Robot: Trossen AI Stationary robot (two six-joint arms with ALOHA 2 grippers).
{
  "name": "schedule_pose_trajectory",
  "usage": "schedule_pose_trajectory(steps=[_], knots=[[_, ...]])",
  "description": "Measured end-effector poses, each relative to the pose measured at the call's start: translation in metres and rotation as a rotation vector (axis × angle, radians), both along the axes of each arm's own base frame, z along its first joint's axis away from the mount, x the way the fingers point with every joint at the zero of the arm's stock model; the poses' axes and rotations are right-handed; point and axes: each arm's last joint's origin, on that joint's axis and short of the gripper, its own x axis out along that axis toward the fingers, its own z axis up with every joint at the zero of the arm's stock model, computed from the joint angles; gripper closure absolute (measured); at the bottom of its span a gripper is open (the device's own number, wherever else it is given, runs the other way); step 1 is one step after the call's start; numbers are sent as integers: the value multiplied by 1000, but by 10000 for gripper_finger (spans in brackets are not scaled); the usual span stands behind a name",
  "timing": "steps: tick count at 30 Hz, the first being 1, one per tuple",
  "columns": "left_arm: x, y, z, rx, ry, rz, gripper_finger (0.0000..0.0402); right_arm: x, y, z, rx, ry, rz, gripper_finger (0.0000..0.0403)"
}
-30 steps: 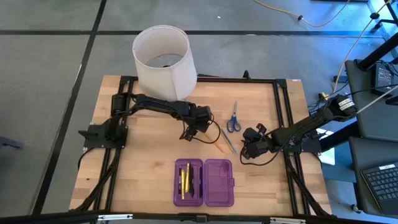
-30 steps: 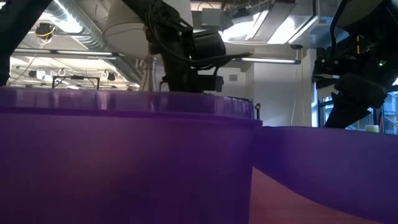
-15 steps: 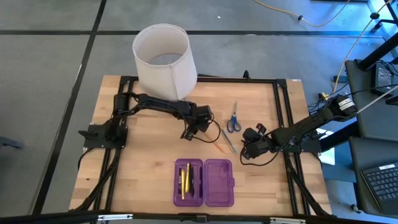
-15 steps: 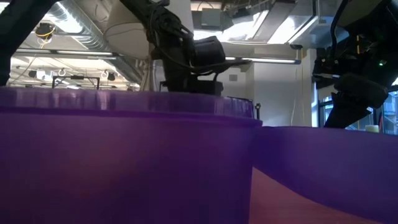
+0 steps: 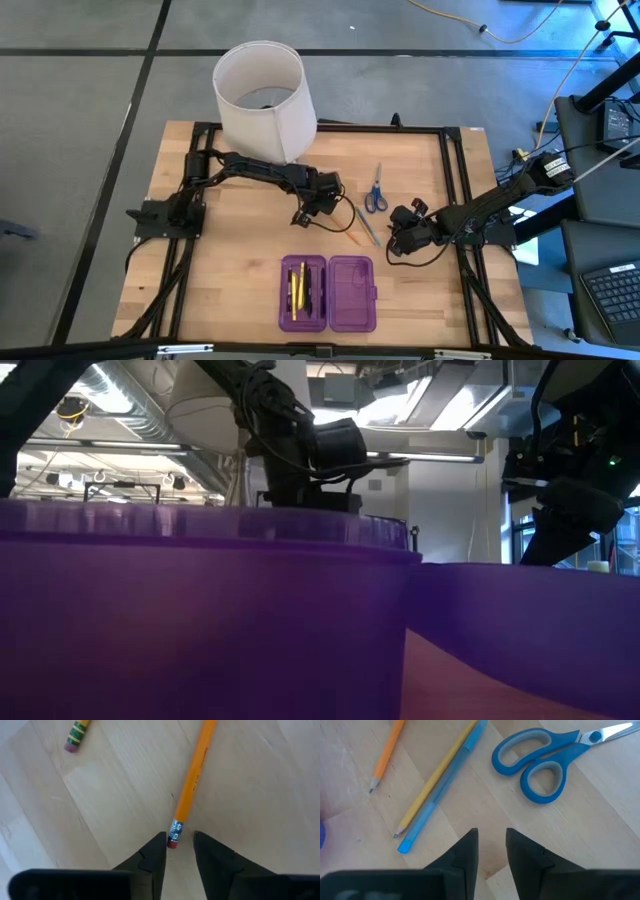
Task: Pick & place school supplies into a supply box
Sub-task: Put the orange pencil into the violet supply box
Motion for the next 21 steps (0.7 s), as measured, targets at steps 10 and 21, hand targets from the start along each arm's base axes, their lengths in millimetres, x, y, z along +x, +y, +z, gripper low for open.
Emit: schedule_pose_trajectory(steps=[10, 21], knots=[[-1, -7, -1, -62, 14, 64, 366, 0, 0, 0, 0, 0, 0, 298], [-8, -34, -3, -103, 109, 218, 374, 0, 0, 0, 1, 0, 0, 298]])
